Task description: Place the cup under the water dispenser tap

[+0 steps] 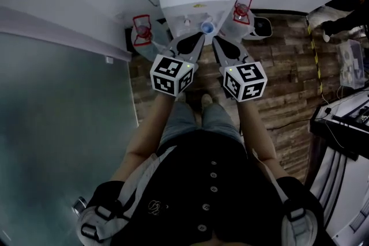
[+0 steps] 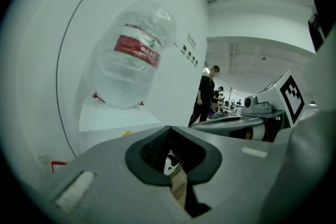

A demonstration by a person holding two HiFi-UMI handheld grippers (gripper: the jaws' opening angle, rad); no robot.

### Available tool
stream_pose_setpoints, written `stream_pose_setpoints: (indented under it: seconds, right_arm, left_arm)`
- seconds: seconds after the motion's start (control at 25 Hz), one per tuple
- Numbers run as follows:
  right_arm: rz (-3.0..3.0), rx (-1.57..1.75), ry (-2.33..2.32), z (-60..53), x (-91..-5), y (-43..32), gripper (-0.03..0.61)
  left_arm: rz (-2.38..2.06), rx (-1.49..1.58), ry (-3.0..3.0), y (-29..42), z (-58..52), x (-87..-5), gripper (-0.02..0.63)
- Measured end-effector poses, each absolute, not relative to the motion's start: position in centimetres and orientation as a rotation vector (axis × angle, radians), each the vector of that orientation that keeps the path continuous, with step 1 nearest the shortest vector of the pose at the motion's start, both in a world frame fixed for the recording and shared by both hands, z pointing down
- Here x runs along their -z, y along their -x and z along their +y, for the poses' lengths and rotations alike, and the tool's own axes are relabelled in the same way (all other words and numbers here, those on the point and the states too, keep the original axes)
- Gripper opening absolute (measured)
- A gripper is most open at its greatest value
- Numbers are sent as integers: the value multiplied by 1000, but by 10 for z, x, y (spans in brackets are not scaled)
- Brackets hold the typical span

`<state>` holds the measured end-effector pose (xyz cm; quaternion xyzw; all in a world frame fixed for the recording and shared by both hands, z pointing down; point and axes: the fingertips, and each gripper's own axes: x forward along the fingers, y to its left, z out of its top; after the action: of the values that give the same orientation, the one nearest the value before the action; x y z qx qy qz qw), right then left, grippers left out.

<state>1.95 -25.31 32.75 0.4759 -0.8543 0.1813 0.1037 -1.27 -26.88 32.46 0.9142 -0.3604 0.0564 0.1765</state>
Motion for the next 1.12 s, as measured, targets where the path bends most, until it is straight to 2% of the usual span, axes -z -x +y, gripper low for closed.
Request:
stream_pose_setpoints:
  seconds: [1.12]
  right_arm:
    - [-2564, -479, -1401, -215, -303, -3, 0]
  left_arm:
    - [-976, -202, -2629, 29, -231, -302, -3]
